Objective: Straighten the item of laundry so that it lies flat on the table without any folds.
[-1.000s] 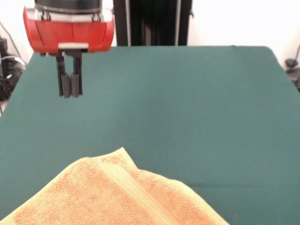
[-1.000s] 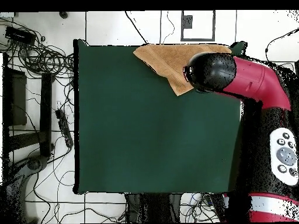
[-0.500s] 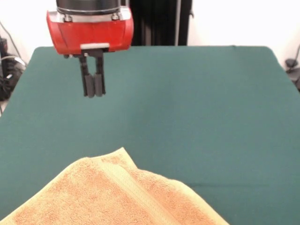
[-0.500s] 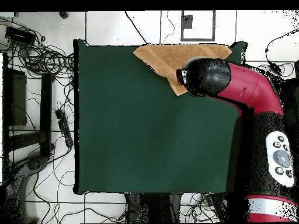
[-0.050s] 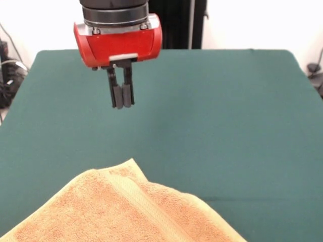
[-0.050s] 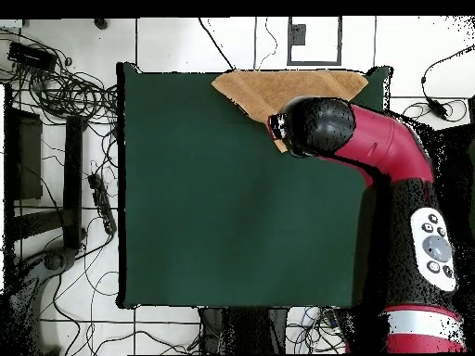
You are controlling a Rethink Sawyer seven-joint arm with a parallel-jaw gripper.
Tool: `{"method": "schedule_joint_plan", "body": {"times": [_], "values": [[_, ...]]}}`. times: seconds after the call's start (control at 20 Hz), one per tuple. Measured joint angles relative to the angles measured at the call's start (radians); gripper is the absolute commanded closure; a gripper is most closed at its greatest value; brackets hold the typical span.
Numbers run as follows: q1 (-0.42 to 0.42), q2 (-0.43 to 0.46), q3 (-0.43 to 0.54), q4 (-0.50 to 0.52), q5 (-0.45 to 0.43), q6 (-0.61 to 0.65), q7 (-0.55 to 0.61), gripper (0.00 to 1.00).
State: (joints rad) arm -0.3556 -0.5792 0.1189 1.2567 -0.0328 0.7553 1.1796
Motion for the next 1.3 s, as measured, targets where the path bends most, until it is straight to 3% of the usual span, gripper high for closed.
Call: {"method": "schedule_joint_plan", "body": {"times": [0.7, 1.3], "values": [[0.013, 0.087, 0.0, 0.001, -0.006, -0.184, 0.0, 1.0], [0.015, 0.144, 0.0, 0.003, -0.009, -0.209, 0.0, 1.0]]}}
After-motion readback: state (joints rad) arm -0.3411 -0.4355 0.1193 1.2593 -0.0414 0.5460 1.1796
